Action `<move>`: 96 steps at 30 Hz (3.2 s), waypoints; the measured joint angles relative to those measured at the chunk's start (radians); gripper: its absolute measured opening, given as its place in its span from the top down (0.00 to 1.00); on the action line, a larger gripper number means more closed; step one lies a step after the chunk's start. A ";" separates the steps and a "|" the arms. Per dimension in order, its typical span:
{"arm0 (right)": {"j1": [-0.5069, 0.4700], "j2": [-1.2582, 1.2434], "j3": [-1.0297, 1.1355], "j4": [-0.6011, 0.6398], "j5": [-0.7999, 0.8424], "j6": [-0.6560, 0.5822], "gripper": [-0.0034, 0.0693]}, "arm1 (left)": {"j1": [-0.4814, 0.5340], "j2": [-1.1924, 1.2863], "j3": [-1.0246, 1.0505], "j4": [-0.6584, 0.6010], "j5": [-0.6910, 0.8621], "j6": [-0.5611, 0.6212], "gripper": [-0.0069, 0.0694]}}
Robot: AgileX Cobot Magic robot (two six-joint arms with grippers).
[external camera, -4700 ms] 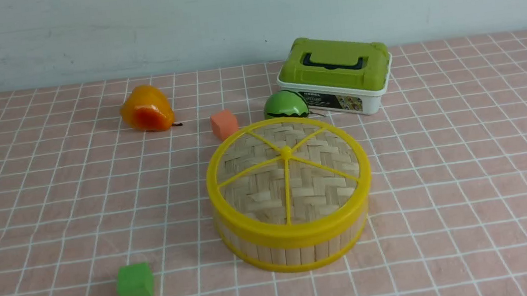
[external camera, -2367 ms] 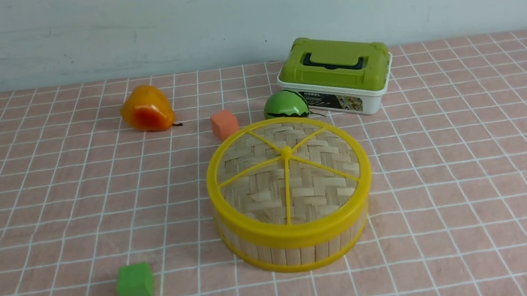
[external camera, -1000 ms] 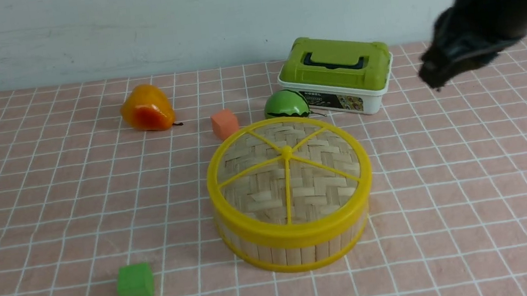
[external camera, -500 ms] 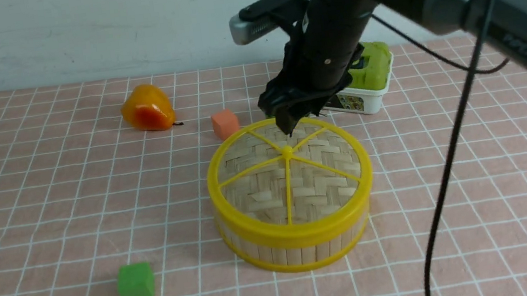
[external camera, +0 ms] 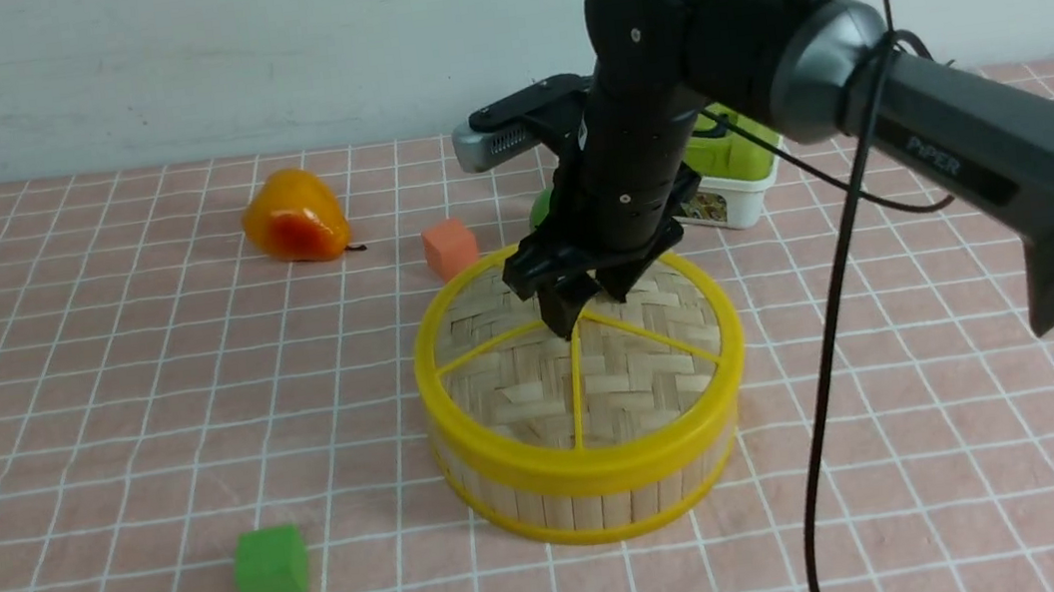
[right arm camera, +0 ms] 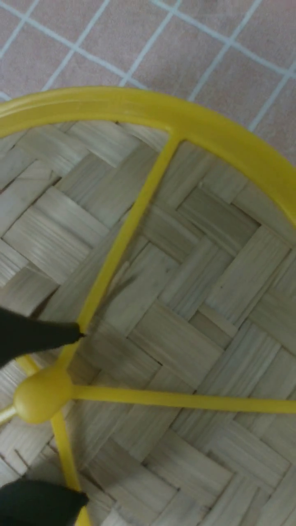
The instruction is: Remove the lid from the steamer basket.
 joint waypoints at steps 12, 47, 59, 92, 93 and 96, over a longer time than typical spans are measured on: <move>0.001 -0.053 -0.009 0.001 0.010 -0.045 0.84 | 0.000 0.000 0.000 0.000 0.000 0.000 0.60; -0.457 -0.381 0.695 0.011 -0.317 -0.105 0.84 | 0.000 0.000 0.000 0.000 0.000 0.000 0.60; -0.457 -0.308 0.696 0.018 -0.372 -0.104 0.80 | 0.000 0.000 0.000 0.000 0.000 0.000 0.60; -0.457 -1.227 0.849 0.077 -0.194 -0.138 0.89 | 0.000 0.000 0.000 0.000 0.000 0.000 0.60; -0.457 -1.295 0.917 0.084 -0.221 -0.139 0.91 | 0.000 0.000 0.000 0.000 0.000 0.000 0.60; -0.457 -1.468 1.054 0.101 -0.279 -0.140 0.95 | 0.000 0.000 0.000 0.000 0.000 0.000 0.60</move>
